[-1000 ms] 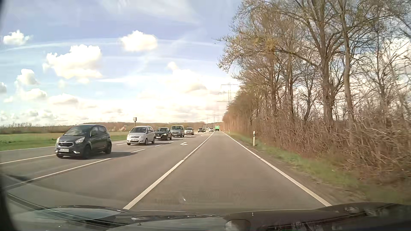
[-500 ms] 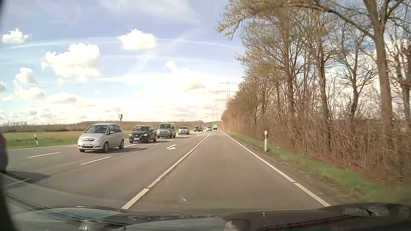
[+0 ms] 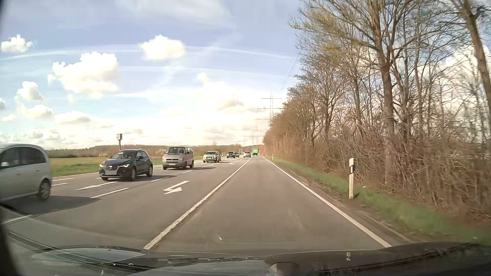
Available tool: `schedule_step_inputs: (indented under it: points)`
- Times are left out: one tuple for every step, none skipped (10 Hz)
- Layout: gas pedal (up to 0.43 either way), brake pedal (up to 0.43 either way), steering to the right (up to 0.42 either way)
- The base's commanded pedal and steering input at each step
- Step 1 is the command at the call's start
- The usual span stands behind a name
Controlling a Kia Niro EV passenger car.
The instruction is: Follow the waypoints while adhering to traffic rules and regulations
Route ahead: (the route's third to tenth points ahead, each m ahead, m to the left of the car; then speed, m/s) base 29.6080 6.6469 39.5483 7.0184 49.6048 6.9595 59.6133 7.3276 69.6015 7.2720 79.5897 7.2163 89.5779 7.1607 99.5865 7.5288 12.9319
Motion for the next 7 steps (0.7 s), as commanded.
schedule_step_inputs:
  points:
    - [0.339, 0.0, 0.001]
    - [0.339, 0.0, -0.001]
    - [0.339, 0.0, -0.003]
    - [0.339, 0.0, -0.004]
    - [0.339, 0.0, -0.004]
    - [0.339, 0.0, -0.004]
    - [0.339, 0.0, -0.004]
